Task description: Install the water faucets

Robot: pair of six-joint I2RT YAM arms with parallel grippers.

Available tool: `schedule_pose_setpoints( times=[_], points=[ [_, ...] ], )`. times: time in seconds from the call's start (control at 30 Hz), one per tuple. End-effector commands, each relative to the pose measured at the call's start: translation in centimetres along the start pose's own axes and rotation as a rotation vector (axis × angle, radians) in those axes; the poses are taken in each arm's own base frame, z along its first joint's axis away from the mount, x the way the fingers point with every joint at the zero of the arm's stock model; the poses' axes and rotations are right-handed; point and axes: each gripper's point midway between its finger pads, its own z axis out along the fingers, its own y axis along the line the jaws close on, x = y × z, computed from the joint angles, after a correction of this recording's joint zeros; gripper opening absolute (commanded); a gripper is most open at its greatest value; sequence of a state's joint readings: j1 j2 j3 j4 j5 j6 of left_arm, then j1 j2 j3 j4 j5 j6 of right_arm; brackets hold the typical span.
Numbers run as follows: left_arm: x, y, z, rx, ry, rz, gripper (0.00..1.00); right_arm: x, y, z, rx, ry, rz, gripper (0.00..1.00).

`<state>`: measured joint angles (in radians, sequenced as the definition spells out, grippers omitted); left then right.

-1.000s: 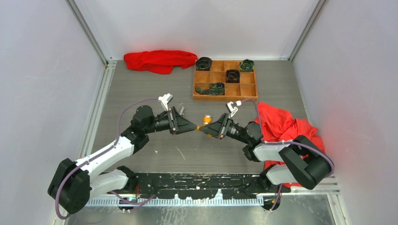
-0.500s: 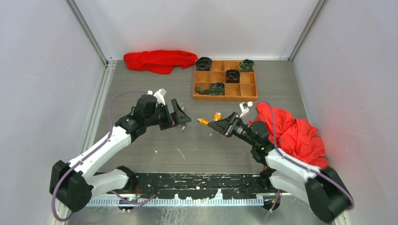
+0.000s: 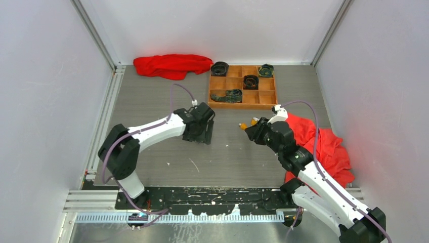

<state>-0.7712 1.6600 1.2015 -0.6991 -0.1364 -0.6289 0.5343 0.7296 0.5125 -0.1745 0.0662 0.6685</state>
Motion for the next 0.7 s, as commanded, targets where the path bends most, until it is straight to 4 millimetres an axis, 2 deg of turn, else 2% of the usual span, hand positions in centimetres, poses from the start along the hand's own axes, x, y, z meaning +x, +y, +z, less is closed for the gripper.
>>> schedule_pose_setpoints(
  times=[0.0, 0.07, 0.2, 0.33, 0.53, 0.67],
  points=[
    [0.8, 0.9, 1.2, -0.121, -0.021, -0.013, 0.69, -4.5, -0.1, -1.4, 0.076, -0.127, -0.131, 0.00],
    [0.7, 0.8, 2.1, -0.134, -0.032, -0.027, 0.68, -4.7, 0.0, -1.4, 0.074, -0.121, -0.146, 0.00],
    [0.7, 0.0, 4.0, -0.106, -0.018, 0.004, 0.57, -5.0, -0.1, -1.4, 0.089, -0.122, -0.185, 0.00],
    [0.8, 1.2, 5.4, -0.174, -0.016, 0.027, 0.55, -5.4, 0.0, -1.6, 0.089, -0.127, -0.210, 0.00],
    [0.7, 1.1, 7.1, -0.155, -0.010, 0.057, 0.48, -5.1, -0.3, -1.3, 0.101, -0.109, -0.234, 0.00],
    [0.2, 2.0, 7.6, -0.132, -0.004, 0.045, 0.48, -5.1, -0.1, -1.4, 0.095, -0.104, -0.242, 0.00]
  ],
)
